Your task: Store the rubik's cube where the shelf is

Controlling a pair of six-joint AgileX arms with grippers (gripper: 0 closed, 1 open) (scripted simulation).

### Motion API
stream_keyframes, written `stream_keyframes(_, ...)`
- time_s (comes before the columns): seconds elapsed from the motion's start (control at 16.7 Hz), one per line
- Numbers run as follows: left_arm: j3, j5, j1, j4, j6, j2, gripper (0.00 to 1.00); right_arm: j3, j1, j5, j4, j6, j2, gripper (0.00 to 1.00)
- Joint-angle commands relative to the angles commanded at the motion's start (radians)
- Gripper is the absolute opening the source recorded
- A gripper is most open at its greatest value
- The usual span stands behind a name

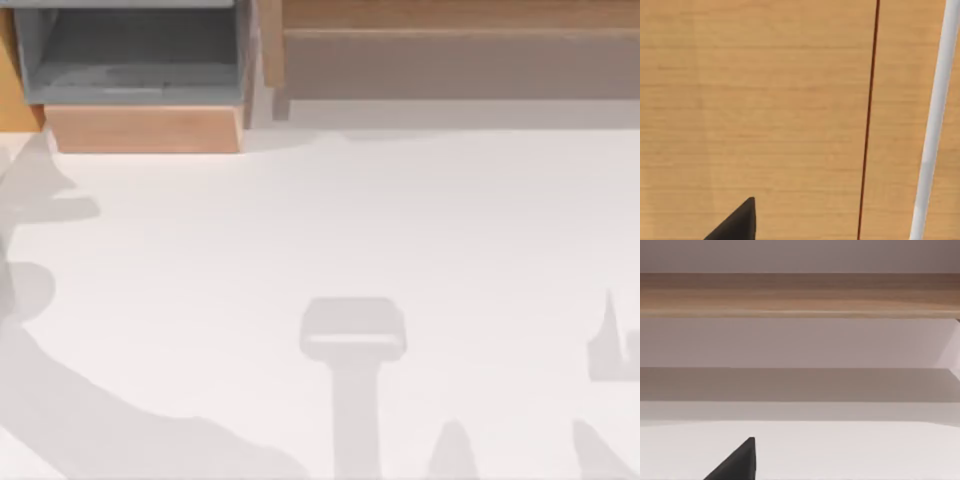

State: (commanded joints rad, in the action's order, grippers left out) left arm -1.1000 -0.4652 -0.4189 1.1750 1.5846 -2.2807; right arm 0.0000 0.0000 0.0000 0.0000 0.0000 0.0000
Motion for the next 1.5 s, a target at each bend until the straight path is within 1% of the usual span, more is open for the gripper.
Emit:
stream_keyframes(0.18,-0.012,0.004,0.004,-0.009,-0.001,-0.004,1.00,0.000,0.000,0.000,0.000,0.000,0.000,1.00)
stream_keyframes(0.48,-0.108,0.023,0.024,-0.057,-0.001,-0.050,1.00,0.000,0.000,0.000,0.000,0.000,0.000,1.00)
stream_keyframes(0.72,-0.115,0.025,0.025,-0.060,-0.001,-0.054,1.00,0.000,0.000,0.000,0.000,0.000,0.000,1.00)
stream_keyframes(1.5,-0.115,0.025,0.025,-0.060,-0.001,-0.054,0.02,0.000,0.000,0.000,0.000,0.000,0.000,1.00)
